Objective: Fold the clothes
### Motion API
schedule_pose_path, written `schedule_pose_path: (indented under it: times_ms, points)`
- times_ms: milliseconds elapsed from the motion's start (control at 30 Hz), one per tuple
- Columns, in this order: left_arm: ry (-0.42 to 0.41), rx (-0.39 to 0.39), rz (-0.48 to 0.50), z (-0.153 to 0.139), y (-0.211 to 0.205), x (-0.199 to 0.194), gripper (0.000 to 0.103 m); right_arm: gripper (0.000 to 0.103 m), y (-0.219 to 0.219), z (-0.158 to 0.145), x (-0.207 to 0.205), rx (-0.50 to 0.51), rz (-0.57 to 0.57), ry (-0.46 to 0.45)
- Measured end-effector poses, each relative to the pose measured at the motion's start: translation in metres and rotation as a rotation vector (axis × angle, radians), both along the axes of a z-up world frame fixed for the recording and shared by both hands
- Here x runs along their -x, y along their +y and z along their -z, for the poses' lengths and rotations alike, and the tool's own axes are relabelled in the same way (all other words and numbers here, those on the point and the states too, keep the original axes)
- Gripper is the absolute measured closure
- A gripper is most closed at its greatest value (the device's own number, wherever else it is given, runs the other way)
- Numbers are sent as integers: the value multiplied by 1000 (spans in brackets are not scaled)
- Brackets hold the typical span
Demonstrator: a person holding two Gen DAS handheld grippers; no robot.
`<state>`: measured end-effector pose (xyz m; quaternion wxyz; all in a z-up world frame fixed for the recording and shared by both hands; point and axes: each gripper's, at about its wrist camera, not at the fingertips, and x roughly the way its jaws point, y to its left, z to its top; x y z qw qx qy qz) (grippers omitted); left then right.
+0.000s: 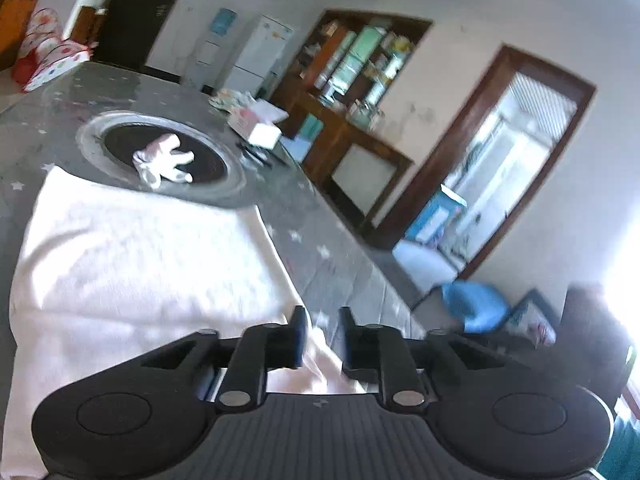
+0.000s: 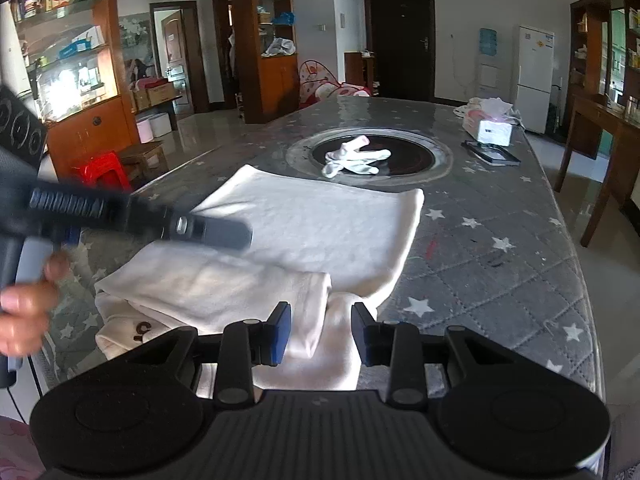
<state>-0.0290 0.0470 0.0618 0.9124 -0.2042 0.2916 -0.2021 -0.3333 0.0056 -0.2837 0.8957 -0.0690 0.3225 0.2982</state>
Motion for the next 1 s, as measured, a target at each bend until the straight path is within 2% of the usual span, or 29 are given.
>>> schedule_pose_path:
  times_ms: [33, 67, 167, 433, 633, 733, 800, 833, 1000]
  points:
    - [-1, -10, 6, 1, 2, 3, 71, 70, -1, 0, 0, 1, 3, 0]
    - [-7, -21, 6, 2, 6, 8, 62, 70, -2, 0, 0, 3, 7, 0]
    - [-39, -101, -27, 1, 24, 25, 56, 71, -3, -1, -2, 0, 19, -2]
    - [-15, -324, -184, 22, 84, 78, 53, 73, 21, 15, -15, 10, -36, 62]
    - [12, -428, -205, 40, 89, 89, 49, 74, 31, 33, -25, 52, -16, 103]
    - [7, -474, -199, 47, 84, 91, 49, 88, 32, 32, -24, 54, -15, 105]
    - [-2, -494, -194, 50, 83, 93, 51, 97, 33, 31, -23, 65, -10, 100]
    - [-6, -500, -193, 51, 83, 94, 52, 98, 34, 29, -22, 64, -8, 95]
    - [-29, -509, -174, 51, 82, 97, 85, 99, 33, 10, -10, 52, -5, 40]
